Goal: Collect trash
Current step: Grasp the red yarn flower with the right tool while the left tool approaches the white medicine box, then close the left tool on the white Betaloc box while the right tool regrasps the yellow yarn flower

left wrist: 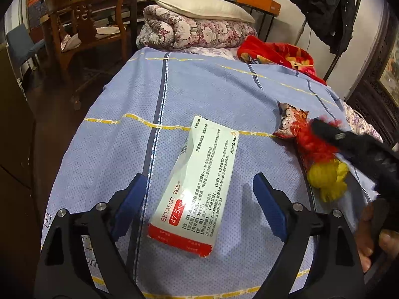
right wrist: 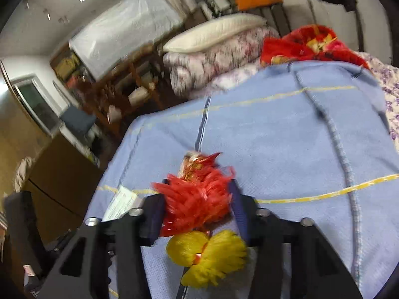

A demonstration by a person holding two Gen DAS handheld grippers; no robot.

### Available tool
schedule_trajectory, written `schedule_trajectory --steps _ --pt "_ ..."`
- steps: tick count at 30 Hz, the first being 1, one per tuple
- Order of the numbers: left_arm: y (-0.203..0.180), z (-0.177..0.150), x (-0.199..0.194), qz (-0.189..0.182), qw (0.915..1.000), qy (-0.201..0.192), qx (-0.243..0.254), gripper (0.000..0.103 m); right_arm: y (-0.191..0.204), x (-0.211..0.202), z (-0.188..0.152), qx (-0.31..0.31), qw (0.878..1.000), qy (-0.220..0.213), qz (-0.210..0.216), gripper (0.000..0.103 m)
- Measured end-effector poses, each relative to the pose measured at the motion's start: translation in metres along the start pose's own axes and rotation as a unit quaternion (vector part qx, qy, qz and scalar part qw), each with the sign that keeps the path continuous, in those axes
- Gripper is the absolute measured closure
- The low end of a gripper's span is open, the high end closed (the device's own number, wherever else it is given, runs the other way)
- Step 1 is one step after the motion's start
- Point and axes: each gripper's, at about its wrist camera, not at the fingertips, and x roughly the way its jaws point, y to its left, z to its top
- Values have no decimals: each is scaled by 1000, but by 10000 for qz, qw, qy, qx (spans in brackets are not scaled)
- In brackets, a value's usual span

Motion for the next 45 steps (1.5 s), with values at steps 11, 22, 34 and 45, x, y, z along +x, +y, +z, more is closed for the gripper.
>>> schedule_trajectory --steps 11,22,34,45 --pt "-1 -1 1 83 10000 10 -33 15 -19 -111 -61 -292 9950 -889 -361 87" --pt "4 2 -5 -316 9991 -209 -168 51 -12 -147 -72 -380 9923 -1178 9 87" --pt "-1 3 -24 -399 9971 -641 -84 52 30 -142 -95 -927 9931 -670 274 85" --pt "5 4 -22 -415 9970 -612 -215 51 63 -146 -126 -1766 9830 -472 156 48"
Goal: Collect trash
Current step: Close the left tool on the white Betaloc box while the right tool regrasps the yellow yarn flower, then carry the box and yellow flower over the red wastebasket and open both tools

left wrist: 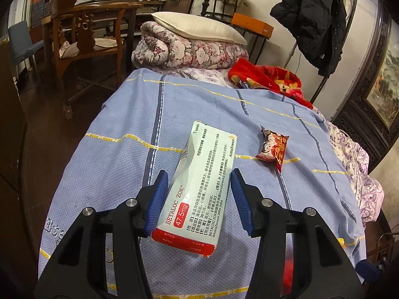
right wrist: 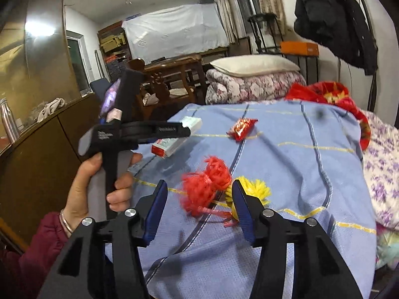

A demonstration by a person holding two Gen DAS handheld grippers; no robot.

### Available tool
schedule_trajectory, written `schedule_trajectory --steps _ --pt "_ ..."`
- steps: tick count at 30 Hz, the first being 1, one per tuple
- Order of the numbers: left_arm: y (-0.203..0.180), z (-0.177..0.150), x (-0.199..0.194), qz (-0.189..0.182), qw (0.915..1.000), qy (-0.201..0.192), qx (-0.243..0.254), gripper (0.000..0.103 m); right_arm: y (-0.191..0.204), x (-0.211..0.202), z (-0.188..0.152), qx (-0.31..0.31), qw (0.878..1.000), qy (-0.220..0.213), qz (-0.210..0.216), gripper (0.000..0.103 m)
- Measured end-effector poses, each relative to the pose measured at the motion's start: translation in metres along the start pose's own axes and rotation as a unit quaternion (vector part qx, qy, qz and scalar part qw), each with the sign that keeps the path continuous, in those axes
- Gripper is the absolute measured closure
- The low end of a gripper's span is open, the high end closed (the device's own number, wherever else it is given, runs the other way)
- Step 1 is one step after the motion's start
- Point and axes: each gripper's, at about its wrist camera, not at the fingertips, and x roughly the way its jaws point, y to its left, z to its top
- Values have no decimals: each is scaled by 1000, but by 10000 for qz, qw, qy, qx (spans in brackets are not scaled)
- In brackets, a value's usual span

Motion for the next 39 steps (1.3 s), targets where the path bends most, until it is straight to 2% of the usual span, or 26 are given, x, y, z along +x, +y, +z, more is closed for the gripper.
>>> schedule_trajectory --steps 3,6,8,13,15,18,19,20,21,23,26,34,39 --pt "2 0 0 7 10000 -6 -38 51 0 -6 2 48 10000 -25 36 46" --pt "3 -1 1 28 10000 13 -73 51 4 3 0 35 9999 162 47 46" --pt "4 -1 1 60 9999 16 -81 51 5 9 0 -52 9997 229 -76 46" --pt "6 -1 -1 64 9999 8 -134 51 -11 17 0 42 9971 220 -723 43" --pt "6 -1 -1 45 9999 7 -143 51 -20 24 1 180 9960 301 -820 38" --pt "2 -1 -2 40 10000 -22 -84 51 -34 43 -1 408 9945 620 -740 37" --pt "1 -1 -3 33 10000 -32 -80 51 -37 49 -3 442 9937 724 -734 40" --pt "1 -1 -4 1 9999 -48 -95 51 -39 52 -6 484 9938 768 -650 77" --pt "0 -1 -6 -40 9999 -73 -138 51 -40 50 -7 538 9942 732 -574 75" --pt "-3 0 -10 -142 9996 -142 -200 51 -40 28 -5 644 9958 221 -616 75" --pt "-13 -6 -27 -225 9992 -317 -88 51 -38 -4 4 491 9959 -169 -740 75" --pt "-41 -53 -88 -671 9970 -384 100 51 -60 -73 -3 661 9948 -214 -751 74" --pt "-80 -80 -126 -934 9943 -339 388 51 -76 -115 -9 811 9940 -269 -681 74"
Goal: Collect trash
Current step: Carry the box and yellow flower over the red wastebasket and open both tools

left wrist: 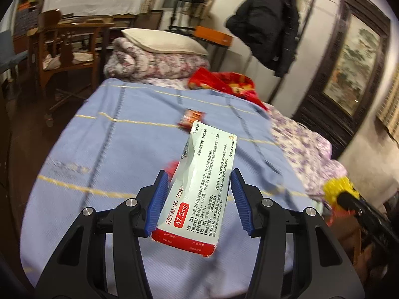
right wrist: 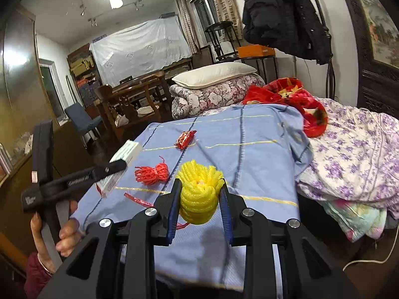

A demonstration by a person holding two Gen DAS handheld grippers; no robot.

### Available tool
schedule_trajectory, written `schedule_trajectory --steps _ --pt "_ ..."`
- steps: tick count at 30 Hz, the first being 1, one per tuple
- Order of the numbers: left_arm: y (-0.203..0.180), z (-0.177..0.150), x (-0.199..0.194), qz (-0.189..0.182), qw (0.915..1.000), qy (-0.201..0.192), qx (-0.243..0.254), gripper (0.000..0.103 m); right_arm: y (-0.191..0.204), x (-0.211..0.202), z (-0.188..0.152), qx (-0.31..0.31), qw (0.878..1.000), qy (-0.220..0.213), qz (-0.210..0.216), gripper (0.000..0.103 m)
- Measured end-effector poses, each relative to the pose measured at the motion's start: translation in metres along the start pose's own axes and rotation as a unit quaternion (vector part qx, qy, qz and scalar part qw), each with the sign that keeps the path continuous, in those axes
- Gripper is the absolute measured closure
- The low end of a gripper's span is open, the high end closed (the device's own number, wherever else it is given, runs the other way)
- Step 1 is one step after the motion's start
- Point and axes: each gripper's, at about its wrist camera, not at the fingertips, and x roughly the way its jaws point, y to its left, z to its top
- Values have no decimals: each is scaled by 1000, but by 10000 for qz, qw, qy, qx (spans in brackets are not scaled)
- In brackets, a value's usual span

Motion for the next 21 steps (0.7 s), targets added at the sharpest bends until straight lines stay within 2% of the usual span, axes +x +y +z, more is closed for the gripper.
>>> schedule_trajectory --steps 5,9,14,17,21 --pt "-59 -16 -15 -318 9984 151 445 52 -30 -49 -11 164 9997 -163 -69 73" --pt "-119 -31 -18 -675 9930 332 907 51 -62 -88 -29 316 9986 -298 -298 73" --pt "-199 -61 -4 -1267 9776 821 1463 51 -120 -134 -64 773 9941 -354 -672 73" --pt "-242 -85 11 -1468 9653 1160 1822 51 -165 -154 -89 1166 9877 -345 -979 73" --pt "-288 -119 37 -1602 9492 1577 2202 51 -208 -168 -109 1556 9804 -391 -1144 73"
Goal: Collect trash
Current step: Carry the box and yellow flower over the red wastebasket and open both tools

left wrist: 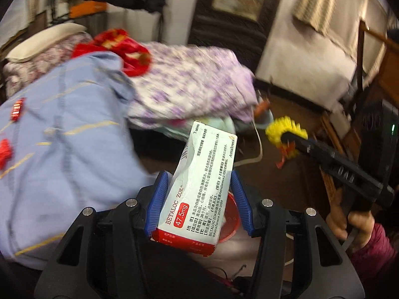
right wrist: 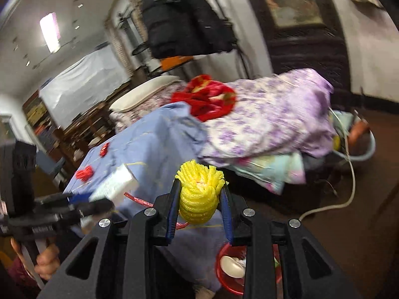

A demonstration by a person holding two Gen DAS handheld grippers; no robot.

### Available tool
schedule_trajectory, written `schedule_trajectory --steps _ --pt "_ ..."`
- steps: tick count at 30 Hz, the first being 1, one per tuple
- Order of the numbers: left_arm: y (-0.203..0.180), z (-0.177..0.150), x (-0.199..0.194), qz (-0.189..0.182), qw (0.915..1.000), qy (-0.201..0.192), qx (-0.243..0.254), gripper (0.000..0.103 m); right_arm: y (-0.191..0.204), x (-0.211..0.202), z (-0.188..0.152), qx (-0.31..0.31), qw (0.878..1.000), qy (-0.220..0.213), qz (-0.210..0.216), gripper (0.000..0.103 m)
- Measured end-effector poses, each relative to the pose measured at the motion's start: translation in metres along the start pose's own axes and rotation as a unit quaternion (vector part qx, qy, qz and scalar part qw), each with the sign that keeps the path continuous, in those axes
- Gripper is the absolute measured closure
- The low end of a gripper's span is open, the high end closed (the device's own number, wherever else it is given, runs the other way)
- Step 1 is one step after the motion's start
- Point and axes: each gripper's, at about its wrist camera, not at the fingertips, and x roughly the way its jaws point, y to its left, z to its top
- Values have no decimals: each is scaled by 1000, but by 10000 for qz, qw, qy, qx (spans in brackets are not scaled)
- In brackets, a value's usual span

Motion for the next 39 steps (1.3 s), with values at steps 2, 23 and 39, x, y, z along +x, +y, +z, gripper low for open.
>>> schedule_trajectory --steps 2,23,39 --pt "-17 -2 29 -34 9995 258 184 51 -24 -2 -3 239 9997 -68 -52 73" --pt "1 -34 63 893 9955 236 222 15 -62 52 -60 540 9945 866 -244 71" --pt "4 -40 62 768 9969 64 150 11 -65 73 -72 651 9912 1075 -415 45"
